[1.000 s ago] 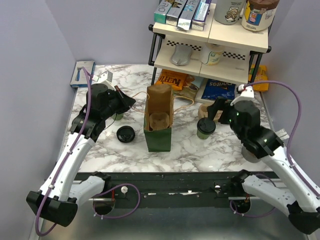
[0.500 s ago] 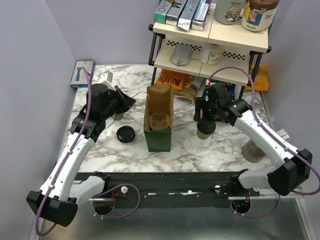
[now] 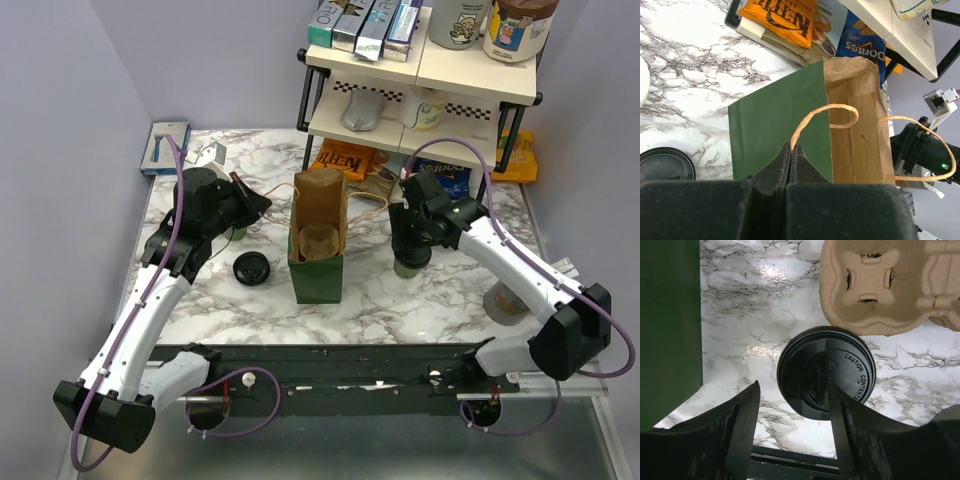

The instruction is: Pack the takeout coffee

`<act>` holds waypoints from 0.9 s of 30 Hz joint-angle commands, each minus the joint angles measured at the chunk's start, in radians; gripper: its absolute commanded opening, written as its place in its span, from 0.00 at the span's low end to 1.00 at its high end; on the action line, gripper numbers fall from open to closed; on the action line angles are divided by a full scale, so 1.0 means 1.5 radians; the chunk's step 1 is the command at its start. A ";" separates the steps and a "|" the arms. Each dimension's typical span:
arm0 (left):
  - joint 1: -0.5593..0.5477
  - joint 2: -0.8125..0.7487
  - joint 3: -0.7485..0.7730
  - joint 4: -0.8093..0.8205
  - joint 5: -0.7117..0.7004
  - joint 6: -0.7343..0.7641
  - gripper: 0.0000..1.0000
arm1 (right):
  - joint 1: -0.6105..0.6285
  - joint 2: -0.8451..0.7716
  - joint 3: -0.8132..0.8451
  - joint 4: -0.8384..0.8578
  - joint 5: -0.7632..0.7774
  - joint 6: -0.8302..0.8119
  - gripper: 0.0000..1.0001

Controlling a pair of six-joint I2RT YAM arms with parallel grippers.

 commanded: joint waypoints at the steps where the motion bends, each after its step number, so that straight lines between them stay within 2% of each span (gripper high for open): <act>1: 0.003 0.004 -0.002 0.010 0.010 0.001 0.00 | 0.023 0.022 -0.003 -0.003 0.054 -0.014 0.63; 14: 0.003 0.009 -0.005 0.018 0.019 -0.001 0.00 | 0.033 0.040 -0.011 0.026 0.052 -0.015 0.48; 27: 0.003 0.005 -0.005 0.019 0.022 0.002 0.00 | 0.036 0.054 -0.022 0.051 0.063 -0.035 0.43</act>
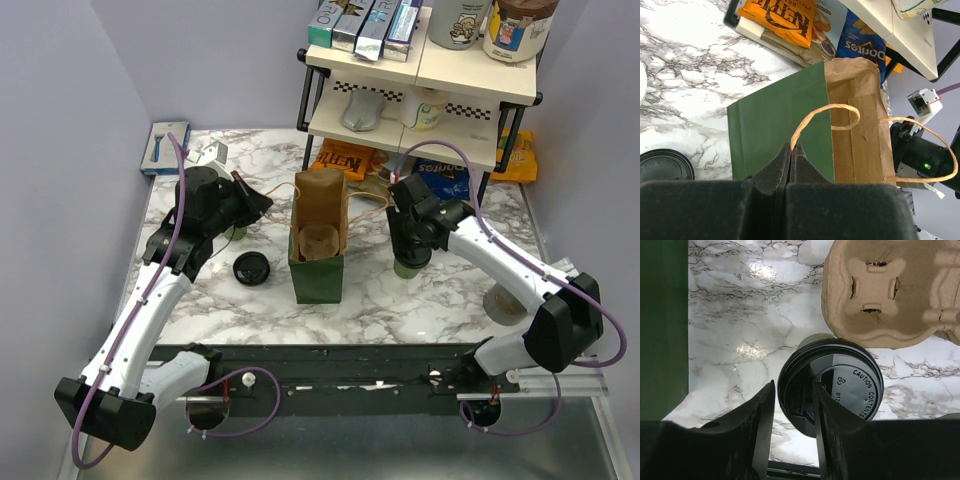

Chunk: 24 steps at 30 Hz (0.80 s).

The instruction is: Pack the takeout coffee

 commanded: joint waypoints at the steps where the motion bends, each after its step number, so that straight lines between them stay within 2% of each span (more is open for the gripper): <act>1: 0.003 -0.005 -0.006 0.013 0.020 0.002 0.00 | 0.005 0.018 -0.007 0.015 0.016 -0.015 0.43; 8: 0.003 -0.004 -0.006 0.012 0.024 0.003 0.00 | 0.011 0.028 -0.008 -0.004 0.040 -0.011 0.36; 19: 0.003 -0.007 -0.002 0.008 0.022 0.003 0.00 | 0.040 0.046 0.009 -0.041 0.099 -0.012 0.31; 24: 0.003 -0.007 -0.001 0.006 0.020 0.003 0.00 | 0.043 0.048 0.018 -0.060 0.115 0.020 0.22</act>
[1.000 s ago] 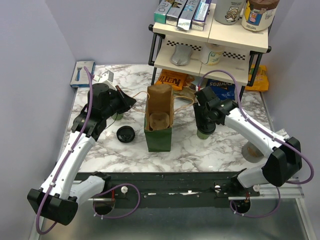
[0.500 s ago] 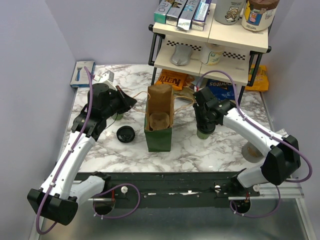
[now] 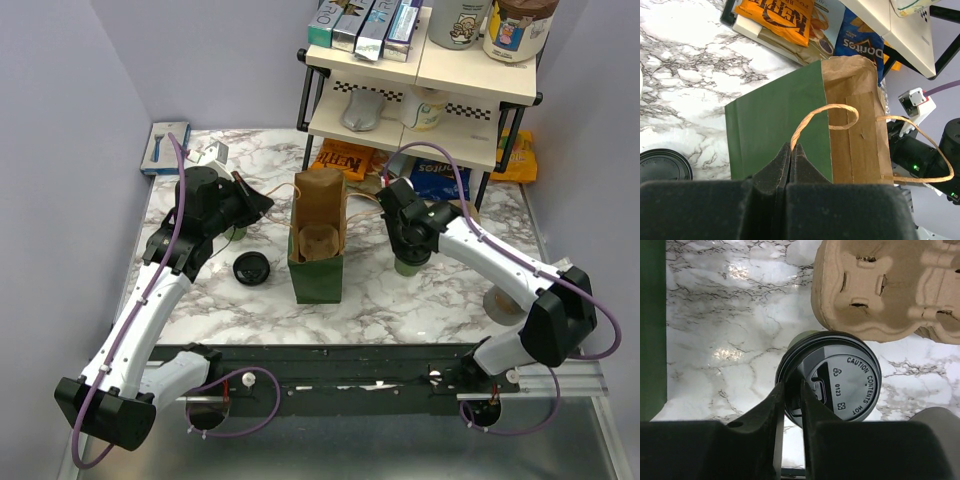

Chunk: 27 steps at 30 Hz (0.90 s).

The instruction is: Pack the takeout coffee

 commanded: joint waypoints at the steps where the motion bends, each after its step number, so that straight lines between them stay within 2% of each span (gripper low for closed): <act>1: 0.003 -0.007 -0.001 0.006 0.012 0.003 0.00 | 0.003 0.022 0.009 -0.058 0.033 0.034 0.19; 2: 0.003 -0.008 -0.001 0.005 0.011 0.003 0.00 | 0.003 0.022 0.010 -0.064 0.037 0.052 0.10; 4: 0.003 -0.009 -0.001 0.004 0.011 0.003 0.00 | 0.003 0.021 0.011 -0.073 0.047 0.071 0.01; 11: 0.003 -0.011 -0.001 0.004 0.014 0.002 0.00 | 0.003 -0.017 -0.004 -0.036 0.036 0.067 0.01; 19: 0.003 -0.012 -0.003 0.006 0.017 0.003 0.00 | 0.004 -0.118 0.005 -0.004 0.047 0.020 0.01; 24: 0.003 -0.009 -0.003 0.012 0.026 0.003 0.00 | 0.003 -0.192 -0.003 0.023 0.045 -0.075 0.01; 27: 0.003 -0.006 -0.002 0.014 0.037 0.003 0.00 | 0.003 -0.255 -0.008 0.090 0.027 -0.156 0.01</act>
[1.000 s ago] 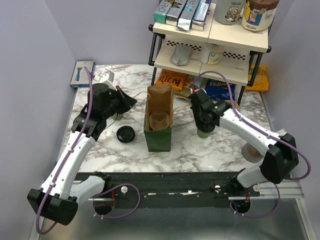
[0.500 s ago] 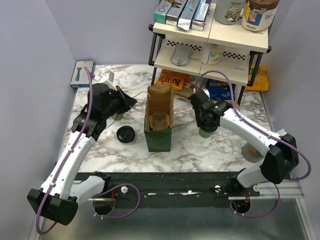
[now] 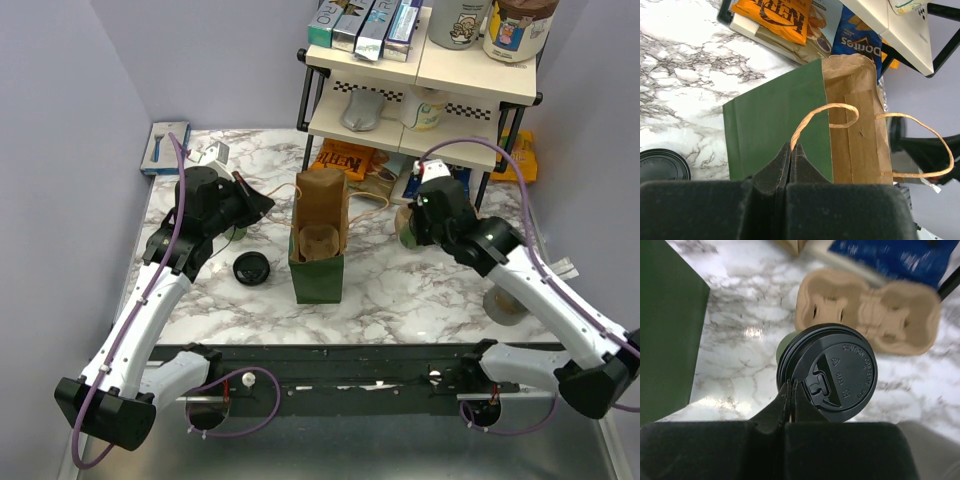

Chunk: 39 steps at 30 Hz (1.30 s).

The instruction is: Pack the takeout coffee

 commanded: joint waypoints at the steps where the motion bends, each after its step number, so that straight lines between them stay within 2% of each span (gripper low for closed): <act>1: 0.003 -0.005 -0.002 0.015 0.036 0.004 0.00 | 0.001 -0.082 0.006 0.117 -0.018 -0.134 0.01; 5: 0.003 0.000 0.004 0.012 0.041 0.004 0.00 | 0.003 -0.131 0.053 0.205 -0.123 -0.290 0.01; 7: 0.003 0.002 0.009 0.010 0.039 0.004 0.00 | 0.006 -0.129 0.084 0.236 -0.179 -0.322 0.01; 11: 0.003 0.003 0.015 0.008 0.033 0.000 0.00 | 0.023 -0.091 0.170 0.260 -0.257 -0.449 0.01; 15: 0.003 0.006 0.022 0.002 0.028 -0.007 0.00 | 0.049 -0.019 0.271 0.231 -0.322 -0.509 0.01; 19: 0.003 0.001 0.015 0.008 0.024 -0.032 0.00 | 0.102 0.059 0.394 0.118 -0.315 -0.526 0.01; 22: 0.002 -0.011 -0.004 0.022 0.026 -0.061 0.00 | 0.154 0.113 0.447 0.046 -0.266 -0.510 0.01; 24: 0.002 -0.024 -0.019 0.030 0.016 -0.079 0.00 | 0.180 0.140 0.462 0.018 -0.203 -0.491 0.01; 27: -0.001 -0.037 -0.028 0.029 -0.008 -0.094 0.00 | 0.186 0.154 0.456 0.001 -0.188 -0.465 0.01; 31: -0.012 -0.052 -0.033 0.027 -0.031 -0.116 0.00 | 0.204 0.190 0.481 -0.061 -0.184 -0.445 0.01; 39: -0.060 -0.109 -0.051 0.013 -0.099 -0.189 0.00 | 0.213 0.238 0.505 -0.074 -0.221 -0.456 0.01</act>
